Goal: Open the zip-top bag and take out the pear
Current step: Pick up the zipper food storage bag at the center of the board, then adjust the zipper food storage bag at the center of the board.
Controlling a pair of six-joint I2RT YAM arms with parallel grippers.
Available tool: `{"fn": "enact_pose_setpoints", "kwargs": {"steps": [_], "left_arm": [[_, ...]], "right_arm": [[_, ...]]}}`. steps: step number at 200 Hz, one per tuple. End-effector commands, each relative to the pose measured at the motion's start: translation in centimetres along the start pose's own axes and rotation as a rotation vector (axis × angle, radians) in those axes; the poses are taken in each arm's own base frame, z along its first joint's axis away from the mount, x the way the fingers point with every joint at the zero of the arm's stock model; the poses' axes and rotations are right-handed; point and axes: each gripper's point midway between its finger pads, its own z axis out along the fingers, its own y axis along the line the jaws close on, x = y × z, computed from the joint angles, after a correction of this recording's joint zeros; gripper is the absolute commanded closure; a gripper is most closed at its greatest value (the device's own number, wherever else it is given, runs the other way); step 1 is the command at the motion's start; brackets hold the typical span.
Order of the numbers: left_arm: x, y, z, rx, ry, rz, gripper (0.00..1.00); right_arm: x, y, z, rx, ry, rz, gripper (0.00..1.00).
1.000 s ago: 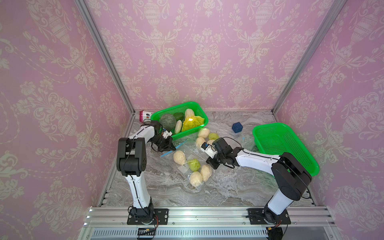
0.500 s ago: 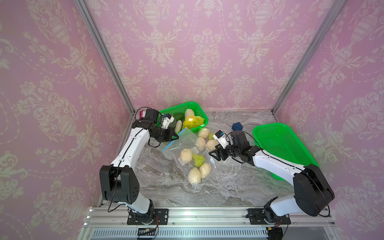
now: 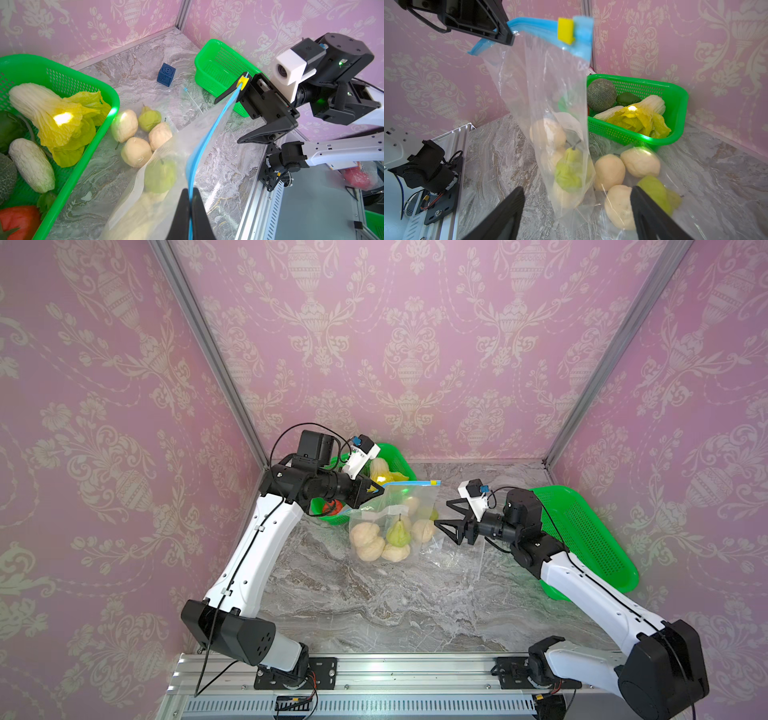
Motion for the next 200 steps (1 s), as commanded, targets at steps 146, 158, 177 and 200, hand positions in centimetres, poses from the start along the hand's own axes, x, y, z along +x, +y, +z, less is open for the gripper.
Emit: {"fn": "enact_pose_setpoints", "kwargs": {"steps": [146, 158, 177, 200], "left_arm": [[0.7, -5.1, -0.1, 0.110, -0.092, 0.386, 1.00], [1.3, -5.1, 0.4, 0.110, -0.080, 0.392, 1.00], [2.1, -5.0, 0.7, 0.111, -0.065, 0.396, 1.00], [3.7, -4.5, 1.2, 0.102, -0.024, 0.417, 1.00]], "right_arm": [[-0.9, 4.1, -2.1, -0.246, -0.119, -0.147, 0.21], [0.2, 4.4, -2.0, -0.257, -0.121, -0.115, 0.22], [1.5, 4.7, -1.6, -0.256, -0.119, -0.084, 0.24], [2.6, 4.6, -1.2, -0.243, -0.100, -0.062, 0.27]]}}
